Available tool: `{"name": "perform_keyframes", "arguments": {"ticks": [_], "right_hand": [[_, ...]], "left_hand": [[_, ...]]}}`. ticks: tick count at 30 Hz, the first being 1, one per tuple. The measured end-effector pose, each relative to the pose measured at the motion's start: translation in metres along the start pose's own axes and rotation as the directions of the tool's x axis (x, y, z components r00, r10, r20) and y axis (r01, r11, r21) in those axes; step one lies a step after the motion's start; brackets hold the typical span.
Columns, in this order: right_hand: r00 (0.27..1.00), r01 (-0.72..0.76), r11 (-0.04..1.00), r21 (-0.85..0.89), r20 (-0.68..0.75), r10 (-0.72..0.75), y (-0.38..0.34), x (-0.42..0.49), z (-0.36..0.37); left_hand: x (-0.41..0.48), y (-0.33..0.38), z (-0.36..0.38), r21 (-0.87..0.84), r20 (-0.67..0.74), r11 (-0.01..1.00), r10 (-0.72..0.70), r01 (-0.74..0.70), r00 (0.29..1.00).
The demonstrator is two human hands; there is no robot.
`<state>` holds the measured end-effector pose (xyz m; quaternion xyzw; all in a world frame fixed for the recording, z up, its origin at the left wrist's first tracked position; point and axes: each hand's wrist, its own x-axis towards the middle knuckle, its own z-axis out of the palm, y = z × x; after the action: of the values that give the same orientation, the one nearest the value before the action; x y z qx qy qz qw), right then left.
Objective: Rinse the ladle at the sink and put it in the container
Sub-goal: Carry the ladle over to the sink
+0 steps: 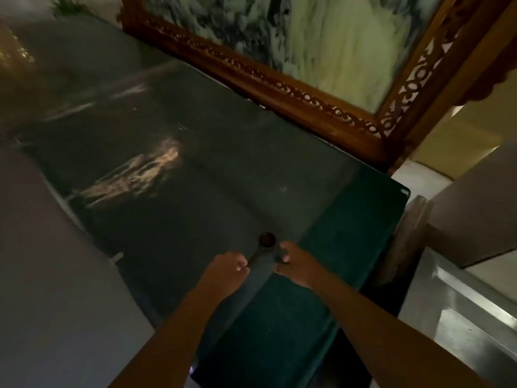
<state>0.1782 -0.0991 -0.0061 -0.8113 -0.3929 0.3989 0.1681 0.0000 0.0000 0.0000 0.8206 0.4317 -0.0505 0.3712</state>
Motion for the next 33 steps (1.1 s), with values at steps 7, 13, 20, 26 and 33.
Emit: {"name": "perform_keyframes", "arguments": {"ticks": [7, 13, 20, 26, 33], "right_hand": [[0.999, -0.018, 0.999, 0.029, -0.03, 0.019, -0.011, 0.049, -0.001], [0.996, 0.068, 0.994, -0.08, -0.053, -0.072, -0.011, 0.067, 0.004], [0.996, 0.067, 0.993, -0.096, -0.047, -0.072, -0.009, 0.067, 0.003], [0.992, 0.091, 0.995, -0.04, -0.08, -0.094, -0.007, 0.047, -0.004], [0.988, 0.061, 0.998, -0.025, -0.143, -0.064, -0.001, -0.012, -0.024]], "left_hand": [[0.032, -0.011, 0.012, -0.078, -0.082, 0.996, -0.048, 0.041, 0.995], [0.046, -0.019, 0.025, -0.112, -0.113, 0.992, -0.066, 0.053, 0.991], [0.045, -0.017, 0.032, -0.187, -0.08, 0.98, -0.084, 0.068, 0.993], [0.034, -0.008, 0.025, -0.224, -0.06, 0.973, -0.07, 0.055, 0.996], [-0.002, 0.023, 0.009, -0.225, -0.069, 0.974, 0.008, -0.023, 0.998]]}}
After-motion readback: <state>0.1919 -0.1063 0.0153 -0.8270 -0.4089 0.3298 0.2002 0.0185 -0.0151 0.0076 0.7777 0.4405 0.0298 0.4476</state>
